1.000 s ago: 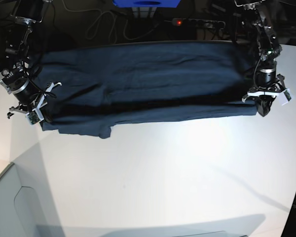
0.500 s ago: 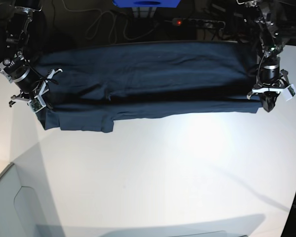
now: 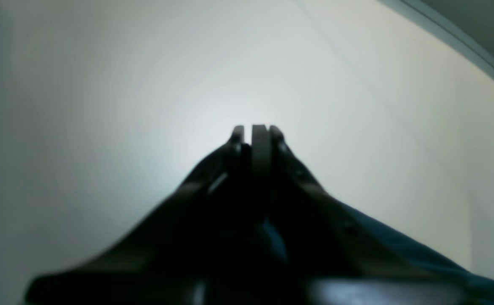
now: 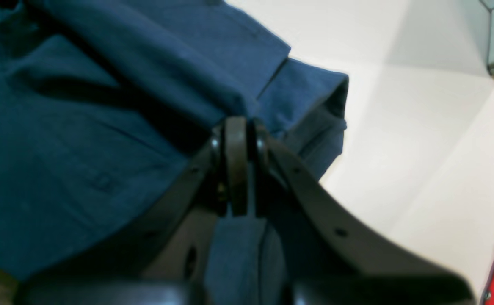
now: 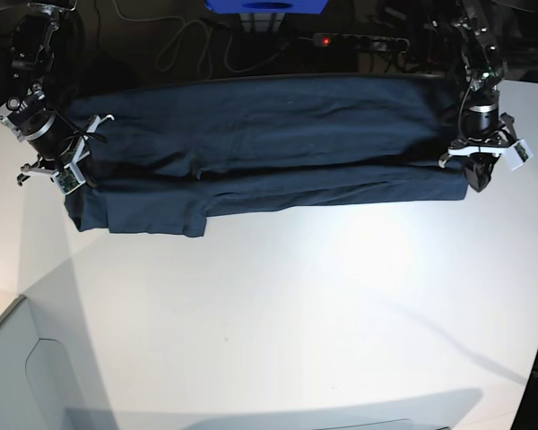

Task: Fold the T-shirt properly
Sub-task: 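Hold the shirt ends and smooth the fold edge with both grippers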

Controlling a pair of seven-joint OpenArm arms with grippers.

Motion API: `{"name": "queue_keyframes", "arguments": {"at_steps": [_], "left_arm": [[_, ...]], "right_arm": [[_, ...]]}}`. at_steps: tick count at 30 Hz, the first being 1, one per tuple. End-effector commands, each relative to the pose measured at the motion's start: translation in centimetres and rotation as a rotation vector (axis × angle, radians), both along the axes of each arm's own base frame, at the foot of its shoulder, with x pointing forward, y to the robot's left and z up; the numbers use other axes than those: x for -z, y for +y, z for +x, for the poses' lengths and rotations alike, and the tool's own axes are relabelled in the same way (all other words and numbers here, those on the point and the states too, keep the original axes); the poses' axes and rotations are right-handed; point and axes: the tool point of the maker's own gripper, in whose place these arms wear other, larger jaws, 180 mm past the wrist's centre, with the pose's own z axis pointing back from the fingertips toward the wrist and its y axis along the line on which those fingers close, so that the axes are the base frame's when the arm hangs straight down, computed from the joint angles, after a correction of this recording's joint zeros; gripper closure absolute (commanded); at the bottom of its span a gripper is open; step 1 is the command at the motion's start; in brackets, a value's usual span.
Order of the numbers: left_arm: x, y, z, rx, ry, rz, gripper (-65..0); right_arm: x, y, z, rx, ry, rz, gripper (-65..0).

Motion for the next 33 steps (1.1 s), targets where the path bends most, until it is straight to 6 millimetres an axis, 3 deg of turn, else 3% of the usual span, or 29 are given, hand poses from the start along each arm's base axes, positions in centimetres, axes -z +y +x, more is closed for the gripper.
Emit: {"name": "queue_keyframes", "arguments": {"at_steps": [1, 12, 26, 29, 33], "left_arm": [[-0.6, 0.5, -0.3, -0.001, -0.015, 0.023, 0.0], [-0.1, -0.3, -0.6, -0.009, -0.013, -0.005, 0.0], [1.1, -0.3, -1.6, -0.011, 0.026, -0.013, 0.0], [2.4, 0.0, -2.0, -0.024, 0.057, -0.028, 0.0], [3.9, 0.3, -2.6, -0.039, 0.09, -0.045, 0.0]], "right_arm": [[-1.3, -0.3, 0.6, -0.014, -0.043, -0.002, -0.3], [-1.9, -3.2, -0.4, 0.067, -0.051, -0.033, -0.3], [-1.2, -2.8, -1.1, 0.072, -0.03, -0.016, -0.5], [-1.7, -2.5, -1.0, 0.066, -0.042, -0.021, -0.7], [-2.9, -1.5, -0.5, 0.036, -0.076, -0.032, -7.1]]}}
